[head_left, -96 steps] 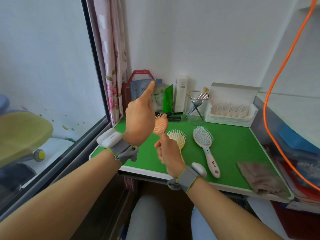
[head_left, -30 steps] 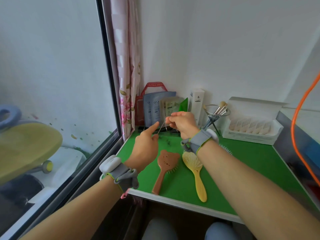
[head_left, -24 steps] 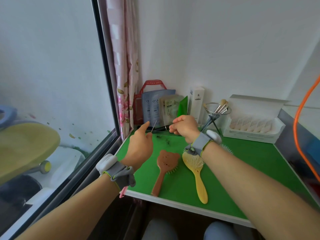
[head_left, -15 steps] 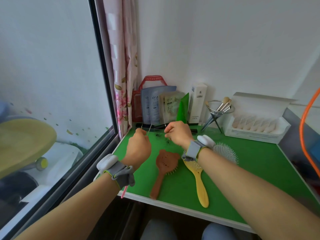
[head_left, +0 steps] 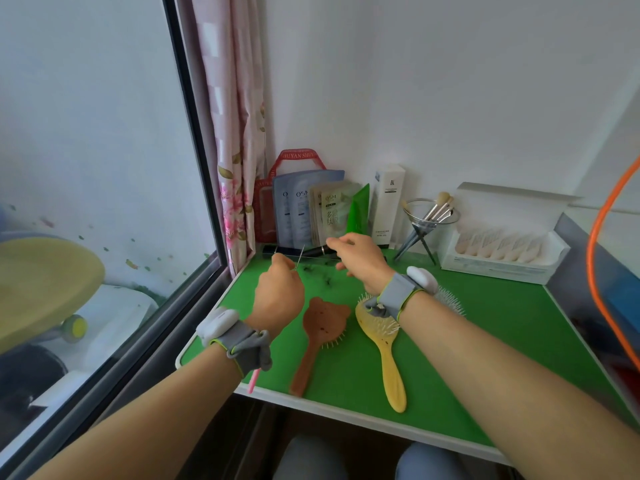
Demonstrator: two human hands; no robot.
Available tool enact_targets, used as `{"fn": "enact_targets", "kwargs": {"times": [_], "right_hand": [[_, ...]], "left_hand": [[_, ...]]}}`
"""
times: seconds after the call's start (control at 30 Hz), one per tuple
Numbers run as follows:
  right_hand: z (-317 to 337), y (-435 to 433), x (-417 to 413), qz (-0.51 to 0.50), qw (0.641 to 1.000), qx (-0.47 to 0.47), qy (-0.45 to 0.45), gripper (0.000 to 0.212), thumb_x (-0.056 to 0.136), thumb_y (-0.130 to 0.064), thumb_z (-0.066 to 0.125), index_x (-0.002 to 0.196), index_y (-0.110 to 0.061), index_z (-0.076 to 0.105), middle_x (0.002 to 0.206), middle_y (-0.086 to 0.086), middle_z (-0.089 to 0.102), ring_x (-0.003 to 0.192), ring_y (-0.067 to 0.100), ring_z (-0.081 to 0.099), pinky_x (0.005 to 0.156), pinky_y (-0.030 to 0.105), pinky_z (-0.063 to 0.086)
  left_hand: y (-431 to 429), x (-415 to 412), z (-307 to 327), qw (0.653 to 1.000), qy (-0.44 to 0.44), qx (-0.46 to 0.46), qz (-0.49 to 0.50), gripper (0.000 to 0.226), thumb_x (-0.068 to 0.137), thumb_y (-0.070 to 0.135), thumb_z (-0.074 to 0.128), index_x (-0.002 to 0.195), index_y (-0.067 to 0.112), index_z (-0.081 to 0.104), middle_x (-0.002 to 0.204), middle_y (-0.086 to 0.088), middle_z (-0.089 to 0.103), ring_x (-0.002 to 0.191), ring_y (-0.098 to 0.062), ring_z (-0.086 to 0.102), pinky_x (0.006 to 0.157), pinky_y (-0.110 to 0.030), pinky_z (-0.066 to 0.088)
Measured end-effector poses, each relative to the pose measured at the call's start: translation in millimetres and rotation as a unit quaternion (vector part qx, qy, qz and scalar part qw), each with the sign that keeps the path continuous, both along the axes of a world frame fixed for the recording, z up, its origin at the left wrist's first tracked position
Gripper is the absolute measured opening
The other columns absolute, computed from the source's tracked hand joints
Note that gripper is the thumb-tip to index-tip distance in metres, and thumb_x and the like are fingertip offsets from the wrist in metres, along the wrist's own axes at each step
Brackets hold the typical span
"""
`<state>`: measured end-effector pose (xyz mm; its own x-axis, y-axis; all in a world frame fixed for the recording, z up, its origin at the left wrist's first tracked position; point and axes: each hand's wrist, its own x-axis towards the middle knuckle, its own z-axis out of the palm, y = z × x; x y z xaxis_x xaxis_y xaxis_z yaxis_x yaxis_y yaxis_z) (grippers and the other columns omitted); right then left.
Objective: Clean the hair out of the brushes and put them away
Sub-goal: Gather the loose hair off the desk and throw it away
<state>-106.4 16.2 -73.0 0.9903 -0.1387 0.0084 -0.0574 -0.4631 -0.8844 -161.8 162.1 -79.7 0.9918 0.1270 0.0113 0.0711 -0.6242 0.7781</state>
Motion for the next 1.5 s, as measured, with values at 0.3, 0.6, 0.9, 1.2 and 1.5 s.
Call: {"fn": "enact_targets", "kwargs": {"times": [0.3, 0.6, 0.9, 1.2, 1.5], "right_hand": [[2.7, -6.9, -7.0, 0.010, 0.999, 0.028, -0.030, 0.022, 0.089, -0.029, 0.063, 0.083, -0.009, 0.067, 0.081, 0.006, 0.065, 0.072, 0.019, 0.059, 0.066, 0.030, 0.044], [2.1, -5.7, -7.9, -0.011, 0.999, -0.006, -0.039, 0.024, 0.095, -0.025, 0.051, 0.099, -0.010, 0.069, 0.078, 0.000, 0.063, 0.064, 0.010, 0.051, 0.053, 0.023, 0.039], [1.0, -13.4, -8.8, -0.036, 0.997, -0.014, -0.062, 0.019, 0.094, -0.024, 0.054, 0.091, -0.013, 0.069, 0.064, -0.006, 0.057, 0.056, 0.010, 0.048, 0.047, 0.024, 0.032], [-3.4, -5.5, -10.5, -0.035, 0.998, -0.015, -0.040, 0.021, 0.092, -0.021, 0.056, 0.090, -0.007, 0.072, 0.068, 0.003, 0.059, 0.058, 0.014, 0.048, 0.049, 0.024, 0.033], [-5.7, 4.8, -13.0, -0.031, 0.999, -0.008, -0.025, 0.017, 0.089, -0.020, 0.059, 0.084, -0.011, 0.072, 0.066, -0.004, 0.057, 0.063, 0.009, 0.048, 0.052, 0.023, 0.034]], "left_hand": [[-4.9, -7.2, 1.4, 1.000, -0.005, 0.011, 0.004, 0.016, 0.098, 0.015, 0.035, 0.106, 0.009, 0.048, 0.096, -0.016, 0.062, 0.087, -0.031, 0.062, 0.079, -0.049, 0.055], [1.1, -6.4, -1.6, 0.998, -0.008, 0.056, 0.030, 0.018, 0.097, 0.008, 0.038, 0.108, 0.003, 0.052, 0.106, -0.017, 0.058, 0.092, -0.034, 0.059, 0.083, -0.049, 0.052], [2.5, -2.5, -5.2, 0.992, 0.007, 0.100, 0.078, 0.020, 0.096, 0.005, 0.041, 0.112, 0.002, 0.051, 0.114, -0.019, 0.056, 0.101, -0.038, 0.057, 0.087, -0.047, 0.049], [21.6, 4.1, -15.6, 0.970, 0.026, 0.216, 0.106, 0.027, 0.091, -0.002, 0.044, 0.117, 0.000, 0.050, 0.124, -0.020, 0.053, 0.116, -0.037, 0.050, 0.091, -0.043, 0.043], [30.2, -0.1, -27.9, 0.966, 0.052, 0.240, 0.077, 0.030, 0.093, -0.005, 0.039, 0.122, -0.002, 0.045, 0.128, -0.022, 0.047, 0.121, -0.035, 0.045, 0.096, -0.041, 0.040]]}}
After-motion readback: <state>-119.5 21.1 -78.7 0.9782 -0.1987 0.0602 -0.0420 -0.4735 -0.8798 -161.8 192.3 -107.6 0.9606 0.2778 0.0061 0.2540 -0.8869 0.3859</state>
